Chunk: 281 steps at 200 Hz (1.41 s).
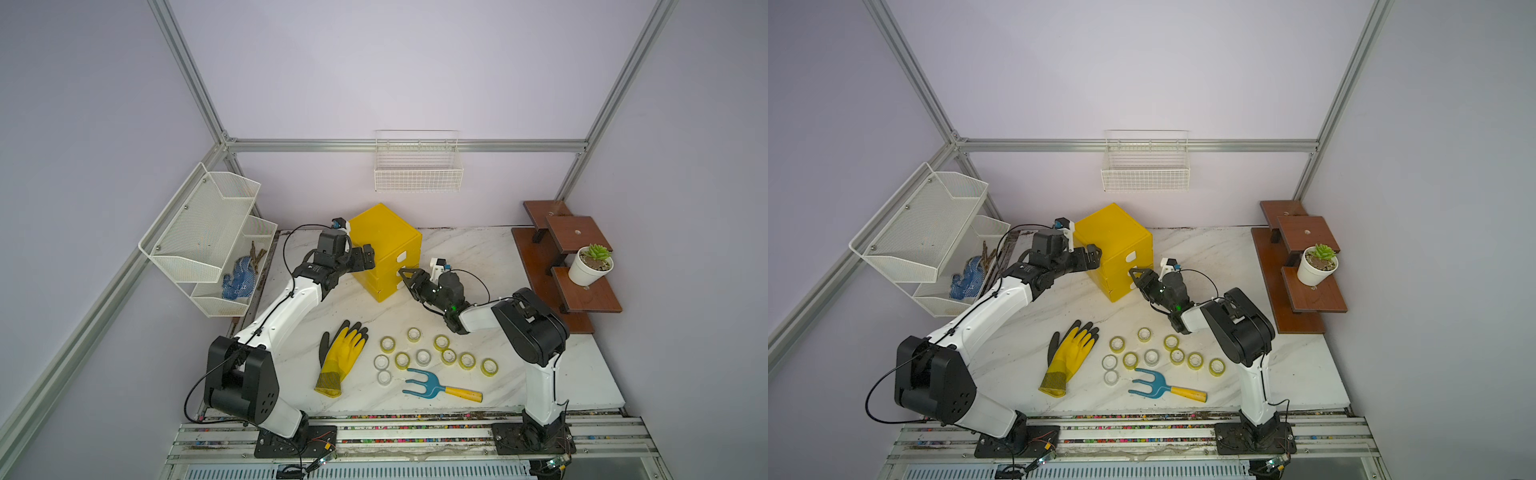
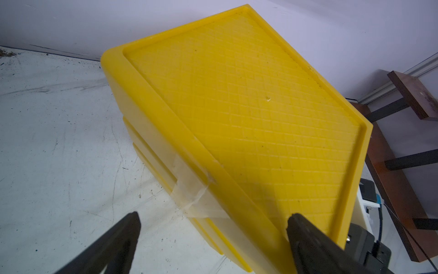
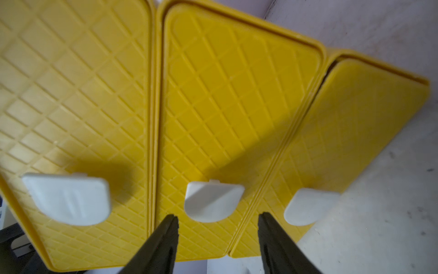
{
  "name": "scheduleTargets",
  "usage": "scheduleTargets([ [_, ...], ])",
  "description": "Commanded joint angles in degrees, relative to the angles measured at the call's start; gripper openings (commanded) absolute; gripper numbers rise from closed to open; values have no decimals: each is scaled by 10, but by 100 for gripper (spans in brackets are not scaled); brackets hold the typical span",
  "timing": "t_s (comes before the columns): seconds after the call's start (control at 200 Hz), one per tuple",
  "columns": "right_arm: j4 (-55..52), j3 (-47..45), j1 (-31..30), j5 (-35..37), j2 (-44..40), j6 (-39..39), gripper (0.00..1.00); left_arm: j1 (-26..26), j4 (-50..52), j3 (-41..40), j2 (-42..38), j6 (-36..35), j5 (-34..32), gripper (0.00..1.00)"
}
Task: Place the transparent tape into the drawer according to color
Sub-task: Open the drawer in the storage box.
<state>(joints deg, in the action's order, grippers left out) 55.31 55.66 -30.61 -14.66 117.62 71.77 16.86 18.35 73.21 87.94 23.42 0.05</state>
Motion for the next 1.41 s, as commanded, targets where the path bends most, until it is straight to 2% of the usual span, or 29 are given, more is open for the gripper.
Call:
scheduleTargets([
  [0.0,45,20,3,1,17,3,59,-10,29,-15,-4,-8,-7,100],
  [0.605,100,39,7,0,52,8,54,-10,28,-17,0,-8,1,100],
  [0.805,107,45,7,-4,63,9,42,-9,27,-18,2,-6,7,100],
  [0.96,127,40,7,-9,66,17,39,-10,26,-18,6,-6,14,100],
  [1.155,155,-13,7,-10,31,26,38,-9,23,-12,15,-5,22,100],
  [1.4,224,-128,9,-13,-18,53,38,-10,24,-11,15,-5,22,100],
])
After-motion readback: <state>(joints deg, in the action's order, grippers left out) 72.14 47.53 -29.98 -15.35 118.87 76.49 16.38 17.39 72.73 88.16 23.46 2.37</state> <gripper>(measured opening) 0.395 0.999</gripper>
